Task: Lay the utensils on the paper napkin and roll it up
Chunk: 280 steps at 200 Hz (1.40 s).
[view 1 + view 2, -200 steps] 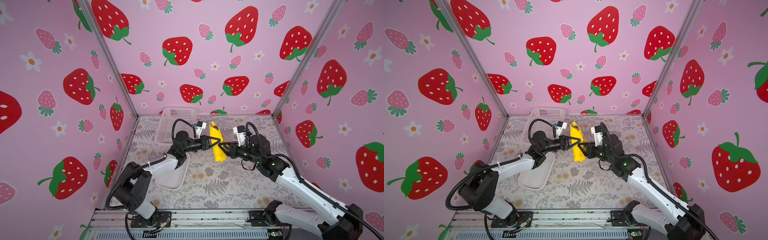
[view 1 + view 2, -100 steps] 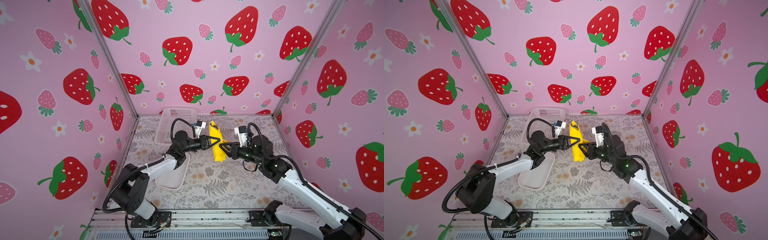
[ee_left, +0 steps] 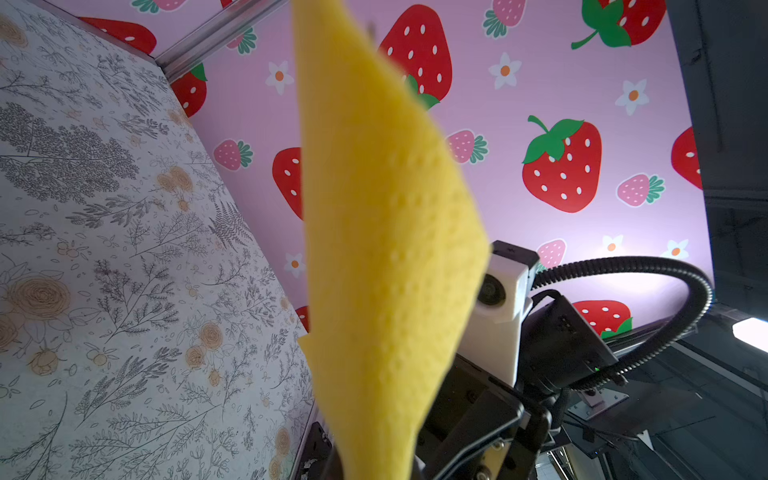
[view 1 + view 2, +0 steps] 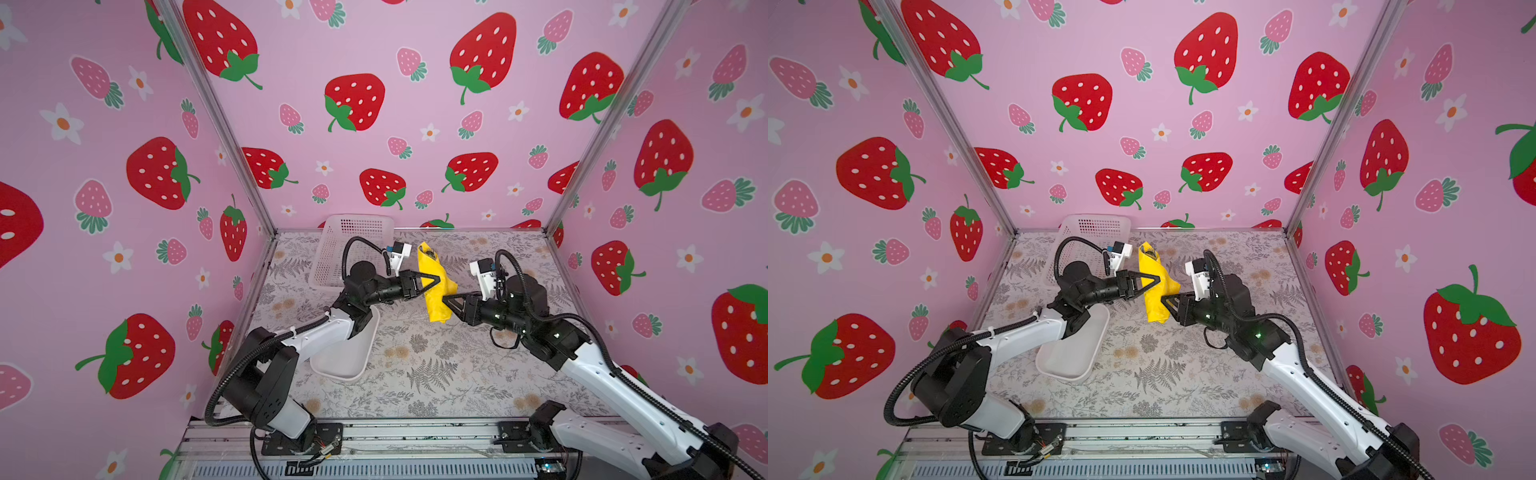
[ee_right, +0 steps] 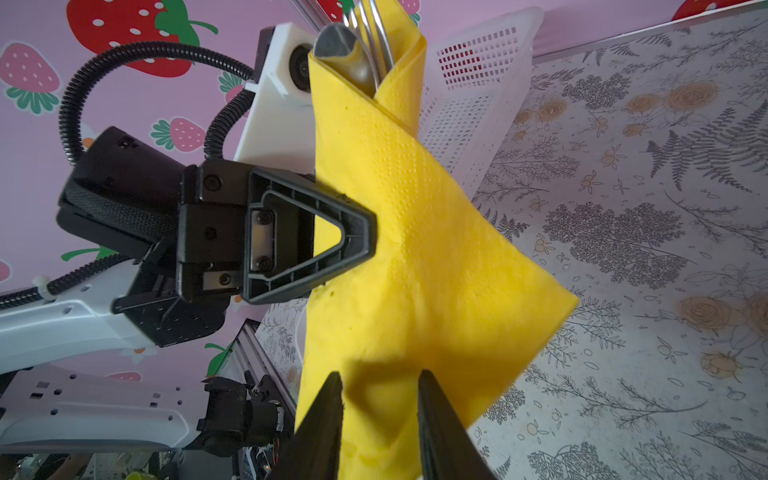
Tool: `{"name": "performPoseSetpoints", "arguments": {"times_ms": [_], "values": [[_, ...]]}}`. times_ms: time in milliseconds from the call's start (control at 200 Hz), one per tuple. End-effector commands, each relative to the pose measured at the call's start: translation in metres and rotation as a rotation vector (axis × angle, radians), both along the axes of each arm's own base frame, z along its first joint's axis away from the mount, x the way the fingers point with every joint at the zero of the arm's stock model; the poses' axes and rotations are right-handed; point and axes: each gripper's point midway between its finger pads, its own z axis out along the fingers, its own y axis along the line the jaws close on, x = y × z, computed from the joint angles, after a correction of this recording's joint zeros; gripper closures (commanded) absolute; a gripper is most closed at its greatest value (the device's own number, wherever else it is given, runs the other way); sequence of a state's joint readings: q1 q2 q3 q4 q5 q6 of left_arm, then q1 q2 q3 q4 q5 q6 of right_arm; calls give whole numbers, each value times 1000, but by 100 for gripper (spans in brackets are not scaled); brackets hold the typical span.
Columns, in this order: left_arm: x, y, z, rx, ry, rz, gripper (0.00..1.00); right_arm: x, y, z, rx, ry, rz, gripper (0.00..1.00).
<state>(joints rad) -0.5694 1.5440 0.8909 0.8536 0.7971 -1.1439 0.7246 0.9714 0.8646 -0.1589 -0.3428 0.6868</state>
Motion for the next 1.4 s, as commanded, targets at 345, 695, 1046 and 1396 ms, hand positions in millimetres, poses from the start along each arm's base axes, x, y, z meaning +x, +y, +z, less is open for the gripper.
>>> {"name": "performPoseSetpoints", "arguments": {"times_ms": [345, 695, 1046, 1396], "values": [[-3, 5, 36, -65, -87, 8, 93, -19, -10, -24, -77, 55, 39, 75], [-2, 4, 28, -54, -74, 4, 93, -8, -22, 52, 46, -108, -62, 66], [-2, 3, 29, -60, -73, -1, 93, 1, 3, 61, 109, -102, -2, 58], [-6, 4, 36, -73, -81, -10, 93, 17, 17, 22, 37, -39, 6, 56]]}}
